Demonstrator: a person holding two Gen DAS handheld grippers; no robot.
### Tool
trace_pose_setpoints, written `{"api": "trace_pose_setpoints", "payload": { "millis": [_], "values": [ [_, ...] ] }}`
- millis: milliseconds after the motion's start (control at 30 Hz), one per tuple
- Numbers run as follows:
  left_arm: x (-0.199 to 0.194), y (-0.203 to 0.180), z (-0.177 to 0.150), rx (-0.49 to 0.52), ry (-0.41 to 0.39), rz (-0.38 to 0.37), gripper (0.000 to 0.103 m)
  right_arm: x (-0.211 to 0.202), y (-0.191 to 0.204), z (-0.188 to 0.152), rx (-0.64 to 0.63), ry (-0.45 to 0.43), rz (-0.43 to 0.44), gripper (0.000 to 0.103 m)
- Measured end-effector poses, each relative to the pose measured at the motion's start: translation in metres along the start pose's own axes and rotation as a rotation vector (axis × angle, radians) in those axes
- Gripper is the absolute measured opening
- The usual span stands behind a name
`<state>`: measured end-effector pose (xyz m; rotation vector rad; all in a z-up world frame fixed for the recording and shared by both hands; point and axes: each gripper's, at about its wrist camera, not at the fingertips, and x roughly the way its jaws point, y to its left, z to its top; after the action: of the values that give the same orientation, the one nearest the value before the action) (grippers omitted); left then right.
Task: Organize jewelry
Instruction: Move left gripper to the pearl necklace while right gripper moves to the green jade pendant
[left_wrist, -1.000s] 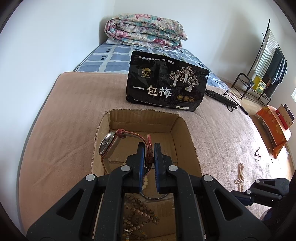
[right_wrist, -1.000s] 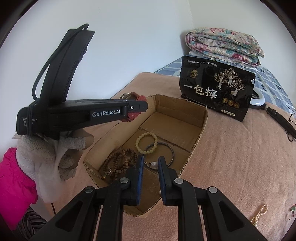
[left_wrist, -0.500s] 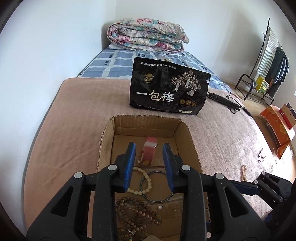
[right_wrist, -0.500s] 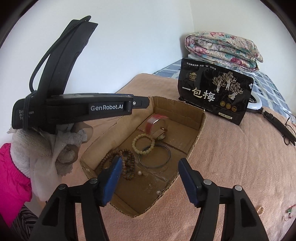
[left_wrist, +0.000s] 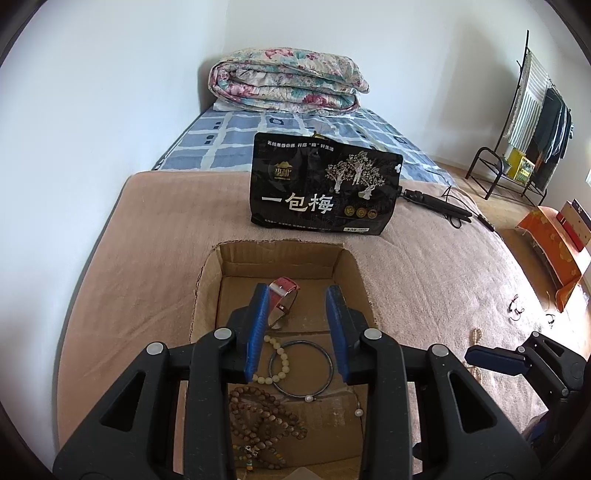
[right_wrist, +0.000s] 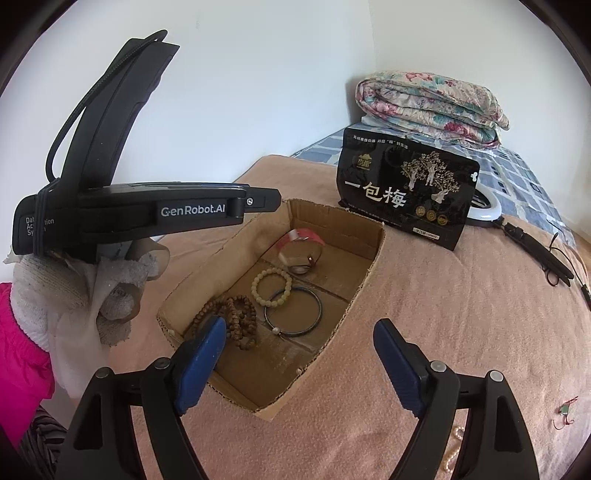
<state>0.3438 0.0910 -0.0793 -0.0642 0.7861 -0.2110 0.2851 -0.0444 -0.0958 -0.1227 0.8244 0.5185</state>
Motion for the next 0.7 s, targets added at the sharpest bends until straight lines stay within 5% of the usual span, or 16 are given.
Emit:
{"api": "trace_pose_setpoints", "payload": {
  "millis": [367, 467, 700],
  "values": [
    [-0.025, -0.027, 0.003, 0.039, -0.027, -0.016, 0.032, -0.034, -0.021, -0.011, 0.028, -0.023, -0.039, 0.086],
    [-0.030, -0.035, 0.002, 0.050, -0.033, -0.024, 0.047, -0.043, -0.029, -0.017, 0.029, -0.022, -0.059, 0.086],
    [-0.038, -0.059, -0.002, 0.080, -0.043, -0.045, 0.047, -0.062, -0.052, -0.029, 0.051, -0.024, -0.113, 0.090]
  ]
}}
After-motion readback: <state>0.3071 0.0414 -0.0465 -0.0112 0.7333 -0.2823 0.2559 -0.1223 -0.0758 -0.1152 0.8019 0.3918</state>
